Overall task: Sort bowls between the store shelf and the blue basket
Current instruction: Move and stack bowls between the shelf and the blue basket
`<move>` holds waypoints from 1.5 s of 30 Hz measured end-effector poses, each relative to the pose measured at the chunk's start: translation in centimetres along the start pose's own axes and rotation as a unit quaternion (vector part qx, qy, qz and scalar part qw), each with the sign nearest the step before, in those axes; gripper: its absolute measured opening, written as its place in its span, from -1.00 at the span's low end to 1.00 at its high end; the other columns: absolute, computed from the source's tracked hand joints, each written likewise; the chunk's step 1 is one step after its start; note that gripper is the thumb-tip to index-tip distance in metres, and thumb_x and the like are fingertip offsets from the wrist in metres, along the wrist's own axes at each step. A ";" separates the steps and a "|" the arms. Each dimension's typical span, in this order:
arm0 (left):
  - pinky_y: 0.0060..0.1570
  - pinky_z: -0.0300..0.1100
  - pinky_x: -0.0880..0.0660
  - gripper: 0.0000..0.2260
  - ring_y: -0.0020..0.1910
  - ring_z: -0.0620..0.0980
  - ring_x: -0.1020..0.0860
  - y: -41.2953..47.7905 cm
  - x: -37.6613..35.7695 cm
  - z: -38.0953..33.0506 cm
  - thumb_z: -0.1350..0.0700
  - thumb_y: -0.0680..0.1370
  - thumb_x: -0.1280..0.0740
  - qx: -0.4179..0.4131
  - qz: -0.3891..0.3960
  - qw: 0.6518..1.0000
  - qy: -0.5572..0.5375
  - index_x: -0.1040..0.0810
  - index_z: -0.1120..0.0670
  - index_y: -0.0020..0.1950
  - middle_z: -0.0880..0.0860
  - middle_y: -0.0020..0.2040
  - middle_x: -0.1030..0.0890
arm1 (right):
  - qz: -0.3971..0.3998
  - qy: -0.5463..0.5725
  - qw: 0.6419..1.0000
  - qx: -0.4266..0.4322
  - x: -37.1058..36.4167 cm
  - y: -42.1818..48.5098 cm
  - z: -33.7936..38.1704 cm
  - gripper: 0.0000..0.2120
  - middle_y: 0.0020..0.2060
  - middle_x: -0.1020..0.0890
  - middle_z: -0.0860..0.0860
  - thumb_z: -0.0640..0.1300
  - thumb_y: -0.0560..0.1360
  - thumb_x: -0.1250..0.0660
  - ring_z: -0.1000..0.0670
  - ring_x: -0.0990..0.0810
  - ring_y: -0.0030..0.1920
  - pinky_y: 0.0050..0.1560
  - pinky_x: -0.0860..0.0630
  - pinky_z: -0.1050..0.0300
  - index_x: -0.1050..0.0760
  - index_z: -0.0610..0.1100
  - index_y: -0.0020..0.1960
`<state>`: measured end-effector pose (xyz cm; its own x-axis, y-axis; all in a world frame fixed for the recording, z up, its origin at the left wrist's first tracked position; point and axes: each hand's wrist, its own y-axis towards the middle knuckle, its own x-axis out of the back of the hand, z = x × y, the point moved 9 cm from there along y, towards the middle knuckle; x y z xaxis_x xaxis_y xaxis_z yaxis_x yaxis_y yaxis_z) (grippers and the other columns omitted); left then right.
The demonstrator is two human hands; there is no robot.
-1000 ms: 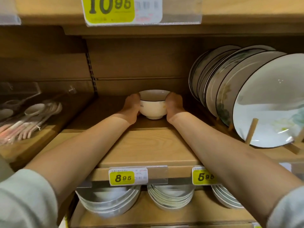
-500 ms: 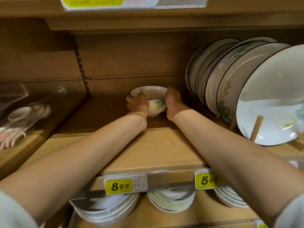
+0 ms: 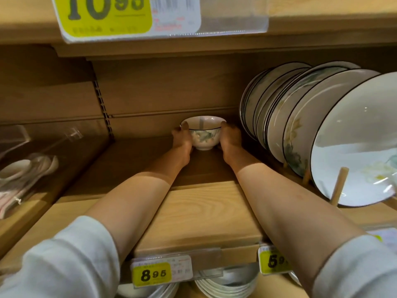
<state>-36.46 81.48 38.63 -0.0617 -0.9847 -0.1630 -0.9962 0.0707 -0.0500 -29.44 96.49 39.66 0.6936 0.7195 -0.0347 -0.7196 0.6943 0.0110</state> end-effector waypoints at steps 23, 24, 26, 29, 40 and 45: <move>0.27 0.12 -0.45 -0.57 0.20 0.15 -0.53 5.0 -0.8 0.9 -0.14 0.65 -0.06 -0.025 -0.003 0.999 -0.042 -0.23 0.08 0.42 0.16 0.25 -0.50 | 0.021 0.064 0.997 0.027 -2.4 3.5 -1.2 -0.57 0.27 -0.54 -0.16 0.07 0.59 -0.24 -0.18 -0.53 0.24 0.27 -0.48 -0.19 -0.41 -0.13 0.37; 0.27 0.12 -0.45 -0.57 0.20 0.14 -0.53 5.0 -0.8 0.9 -0.14 0.65 -0.06 -0.023 0.000 0.999 -0.047 -0.23 0.08 0.42 0.15 0.24 -0.50 | 0.023 0.062 0.997 0.026 -2.4 3.5 -1.2 -0.56 0.27 -0.53 -0.15 0.08 0.59 -0.24 -0.17 -0.52 0.24 0.26 -0.48 -0.19 -0.41 -0.13 0.38; 0.28 0.09 -0.45 -0.57 0.18 0.10 -0.52 4.5 -0.7 0.8 -0.13 0.65 -0.07 -0.023 0.007 0.998 -0.050 -0.22 0.07 0.44 0.15 0.27 -0.49 | 0.027 0.060 0.997 0.026 -2.4 3.3 -1.2 -0.55 0.28 -0.53 -0.15 0.10 0.59 -0.23 -0.17 -0.52 0.24 0.26 -0.49 -0.19 -0.40 -0.11 0.39; 0.28 0.08 -0.45 -0.56 0.21 0.11 -0.51 3.7 -0.8 0.7 -0.11 0.66 -0.09 -0.013 0.024 0.998 -0.062 -0.21 0.08 0.47 0.16 0.33 -0.47 | 0.034 0.055 0.998 0.025 -2.4 2.9 -1.1 -0.53 0.30 -0.51 -0.14 0.12 0.59 -0.21 -0.16 -0.51 0.26 0.27 -0.48 -0.14 -0.38 -0.09 0.41; -0.17 -0.14 -0.46 -0.72 -0.16 0.00 -0.50 -2.8 1.5 0.2 -0.07 0.65 -0.05 0.053 -0.031 0.998 -0.031 -0.51 -0.01 0.10 0.07 -0.06 -0.55 | 0.004 0.070 0.997 -0.037 -1.7 1.0 -1.1 -0.49 0.41 -0.41 -0.19 0.09 0.66 -0.05 -0.20 -0.40 0.39 0.33 -0.33 -0.01 -0.30 -0.21 0.47; 0.08 0.04 -0.48 -0.76 0.08 0.12 -0.50 -8.0 4.4 -0.5 -0.02 0.66 -0.08 0.085 -0.081 0.992 -0.046 -0.43 -0.02 0.24 0.04 0.01 -0.45 | -0.005 0.018 0.999 -0.047 -1.6 -0.4 -0.2 -0.49 0.43 -0.37 -0.21 0.06 0.67 -0.02 -0.21 -0.38 0.40 0.33 -0.32 0.00 -0.24 -0.25 0.47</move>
<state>-28.84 76.48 38.75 0.1120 -0.9671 -0.2283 -0.9673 -0.0534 -0.2480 -30.24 95.06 39.51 0.7002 0.7105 -0.0700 -0.7139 0.6953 -0.0832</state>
